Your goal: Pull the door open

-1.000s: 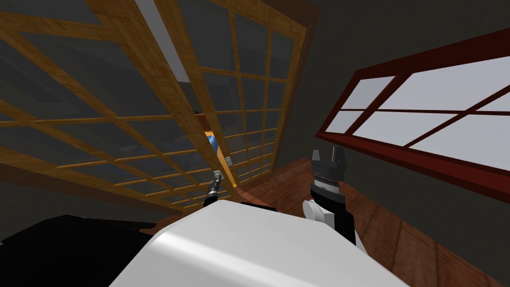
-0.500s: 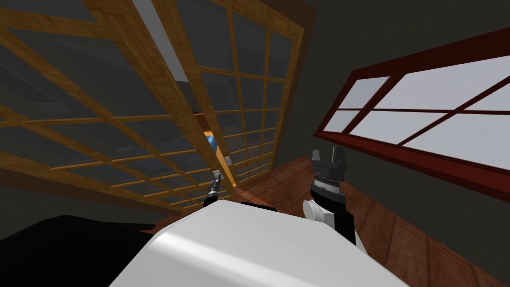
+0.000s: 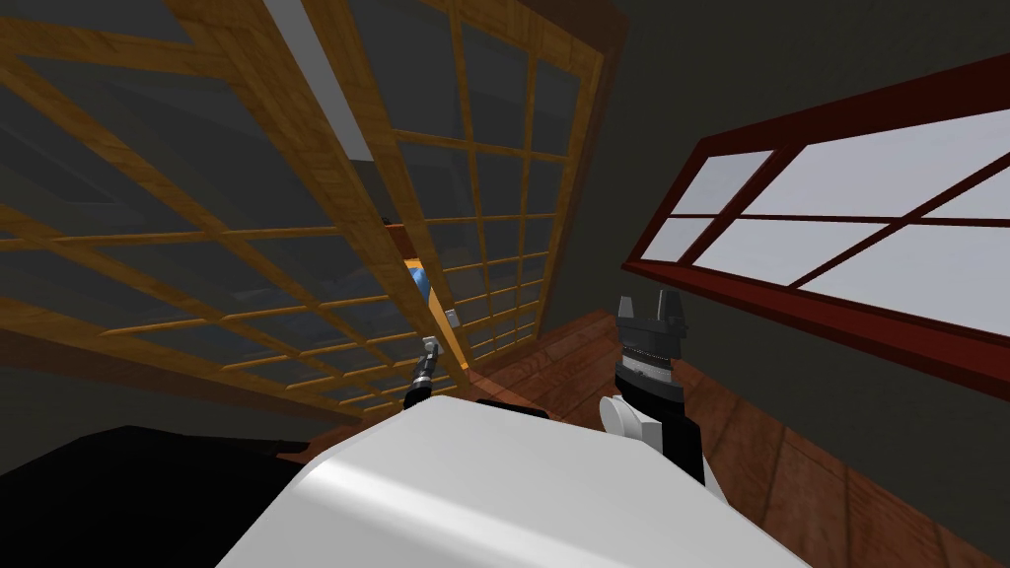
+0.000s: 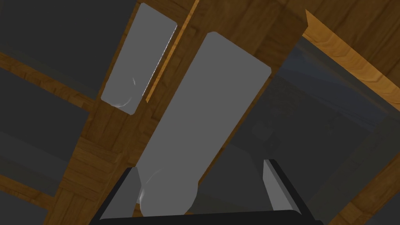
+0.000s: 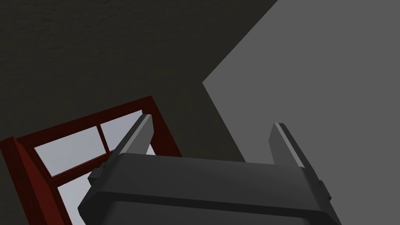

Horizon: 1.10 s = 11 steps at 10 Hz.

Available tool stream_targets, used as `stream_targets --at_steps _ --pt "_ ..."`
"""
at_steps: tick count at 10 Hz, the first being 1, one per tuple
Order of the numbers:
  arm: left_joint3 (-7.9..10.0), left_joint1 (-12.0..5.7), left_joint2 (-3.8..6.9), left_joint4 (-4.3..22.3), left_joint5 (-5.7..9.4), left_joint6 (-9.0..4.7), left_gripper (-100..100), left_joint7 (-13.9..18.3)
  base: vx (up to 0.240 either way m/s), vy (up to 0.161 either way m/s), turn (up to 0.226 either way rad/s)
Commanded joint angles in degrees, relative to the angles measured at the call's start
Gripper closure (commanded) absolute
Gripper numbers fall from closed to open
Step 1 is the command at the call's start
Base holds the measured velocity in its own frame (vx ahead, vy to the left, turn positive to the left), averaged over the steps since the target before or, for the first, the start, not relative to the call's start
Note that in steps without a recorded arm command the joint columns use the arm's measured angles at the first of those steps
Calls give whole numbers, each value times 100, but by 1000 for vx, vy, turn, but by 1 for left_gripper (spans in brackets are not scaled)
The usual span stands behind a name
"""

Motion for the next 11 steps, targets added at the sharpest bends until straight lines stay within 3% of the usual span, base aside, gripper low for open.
stream_targets --at_steps 1,4,11 --pt "107 146 117 -158 95 -49 100 147 -24 12 -31" --pt "-5 164 155 -181 222 -65 100 518 -12 6 -15" --pt "-5 164 155 -181 222 -65 100 518 -4 -2 -6"
